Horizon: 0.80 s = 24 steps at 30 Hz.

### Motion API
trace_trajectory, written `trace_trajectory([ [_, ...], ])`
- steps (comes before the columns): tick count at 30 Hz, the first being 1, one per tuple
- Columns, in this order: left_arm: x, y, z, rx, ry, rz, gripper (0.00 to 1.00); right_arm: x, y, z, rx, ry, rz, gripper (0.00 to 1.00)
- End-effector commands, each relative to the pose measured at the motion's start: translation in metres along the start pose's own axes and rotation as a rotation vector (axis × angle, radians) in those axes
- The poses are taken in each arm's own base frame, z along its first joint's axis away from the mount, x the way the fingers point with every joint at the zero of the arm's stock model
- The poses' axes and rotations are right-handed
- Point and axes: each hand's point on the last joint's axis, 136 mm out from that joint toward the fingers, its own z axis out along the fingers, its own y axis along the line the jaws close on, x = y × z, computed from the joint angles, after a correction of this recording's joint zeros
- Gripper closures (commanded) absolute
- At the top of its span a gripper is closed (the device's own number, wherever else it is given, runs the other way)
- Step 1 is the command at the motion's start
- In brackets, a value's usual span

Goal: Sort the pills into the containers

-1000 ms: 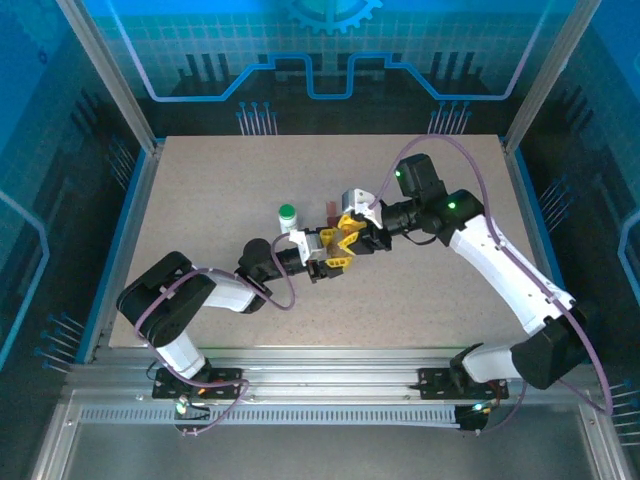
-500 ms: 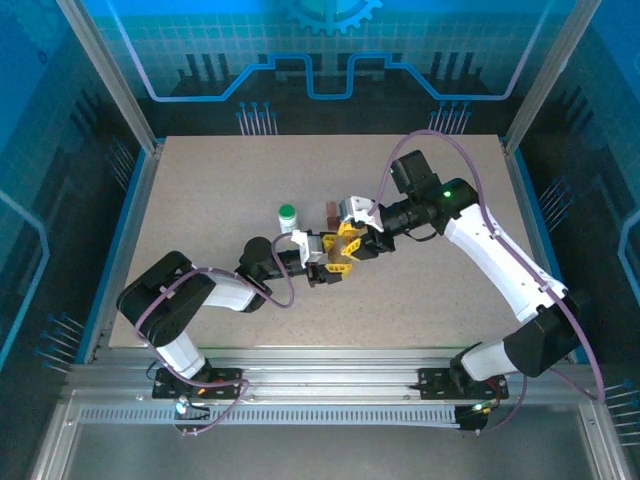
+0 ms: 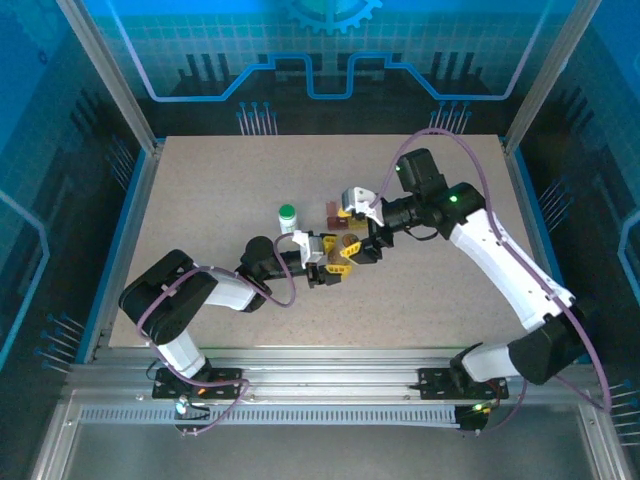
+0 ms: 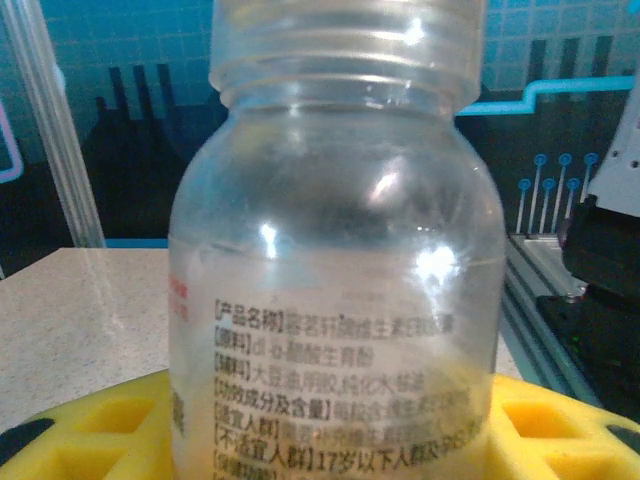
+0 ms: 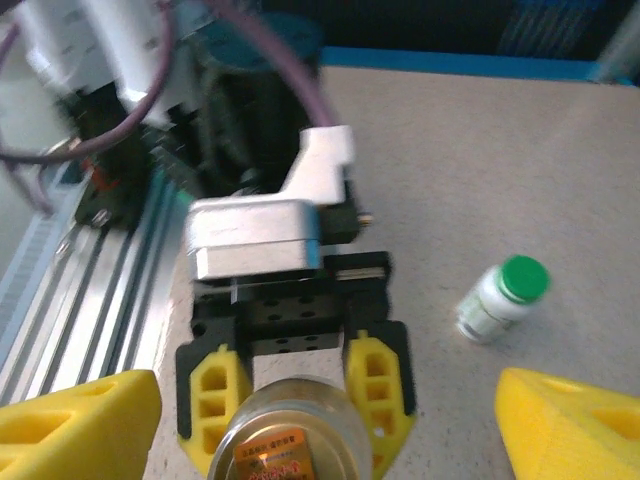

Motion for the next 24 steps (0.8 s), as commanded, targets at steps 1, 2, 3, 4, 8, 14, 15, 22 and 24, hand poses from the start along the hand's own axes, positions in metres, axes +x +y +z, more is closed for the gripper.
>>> trace_trajectory([
  [1,0.008,0.019,-0.006,-0.112,0.015,0.032,1.0,-0.027,-0.041,-0.026,0.276,-0.113,0.176,0.12],
  [2,0.011,0.024,-0.006,-0.146,0.021,0.03,1.0,-0.028,-0.05,-0.03,0.333,-0.131,0.244,0.12],
  [3,0.012,0.03,-0.007,-0.175,0.023,0.029,1.0,-0.027,-0.058,-0.034,0.383,-0.145,0.311,0.12],
  [4,0.015,0.037,-0.008,-0.209,0.028,0.026,1.0,-0.023,-0.069,-0.037,0.443,-0.159,0.417,0.13],
  [8,0.022,0.063,-0.013,-0.361,0.043,0.015,1.0,0.011,-0.089,-0.036,0.592,-0.136,0.798,0.25],
  [14,0.027,0.086,-0.021,-0.498,0.055,0.023,1.0,0.026,-0.087,-0.015,0.627,-0.157,0.951,0.29],
  [15,0.029,0.088,-0.022,-0.508,0.059,0.024,1.0,0.026,-0.087,-0.011,0.625,-0.16,0.958,0.28],
  [22,0.035,0.096,-0.028,-0.575,0.079,0.029,1.0,0.028,-0.087,0.025,0.612,-0.117,0.961,0.21],
  [24,0.036,0.097,-0.029,-0.579,0.082,0.03,1.0,0.028,-0.086,0.036,0.602,-0.099,0.954,0.2],
])
